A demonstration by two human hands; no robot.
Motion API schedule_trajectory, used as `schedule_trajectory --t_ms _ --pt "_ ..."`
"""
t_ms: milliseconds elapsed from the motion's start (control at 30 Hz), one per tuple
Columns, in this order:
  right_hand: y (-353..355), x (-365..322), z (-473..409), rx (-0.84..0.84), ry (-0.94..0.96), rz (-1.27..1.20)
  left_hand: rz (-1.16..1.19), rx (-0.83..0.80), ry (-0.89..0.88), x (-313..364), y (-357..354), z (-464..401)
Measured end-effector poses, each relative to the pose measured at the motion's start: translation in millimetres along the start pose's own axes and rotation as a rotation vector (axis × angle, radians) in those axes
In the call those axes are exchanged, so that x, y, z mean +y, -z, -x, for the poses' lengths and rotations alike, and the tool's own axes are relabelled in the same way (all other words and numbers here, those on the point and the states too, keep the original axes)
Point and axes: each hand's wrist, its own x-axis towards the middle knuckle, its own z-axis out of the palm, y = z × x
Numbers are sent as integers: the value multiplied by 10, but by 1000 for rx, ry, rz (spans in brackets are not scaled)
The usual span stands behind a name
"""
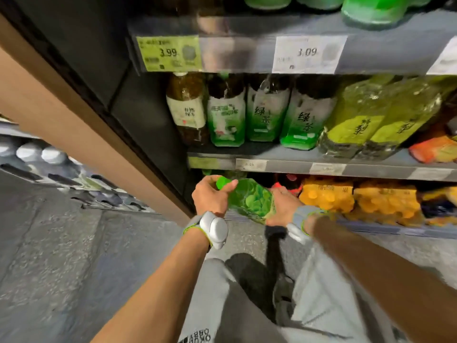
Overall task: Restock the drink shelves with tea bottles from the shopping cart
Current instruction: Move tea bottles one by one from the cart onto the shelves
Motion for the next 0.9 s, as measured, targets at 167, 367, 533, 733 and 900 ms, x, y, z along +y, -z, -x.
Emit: schedule_trajectory --t_ms 167,367,533,733,900 --pt "-508 155 -598 95 -6 34 -55 13 -72 -563 -381 -488" --pt "-1164 514 -1398 155 -62 -69 -141 -12 -196 -1034 -815 -996" --pt "-1318 536 -1724 155 -96 -150 -225 -107 -230 -1129 -899 -1275" --pt "-1946 911 -2479 109 -161 -222 -349 -188 -277 -1071 -879 -1515" --pt "-1933 725 -2340 72 -116 -317 -495 -210 -377 -1134 -903 -1629"
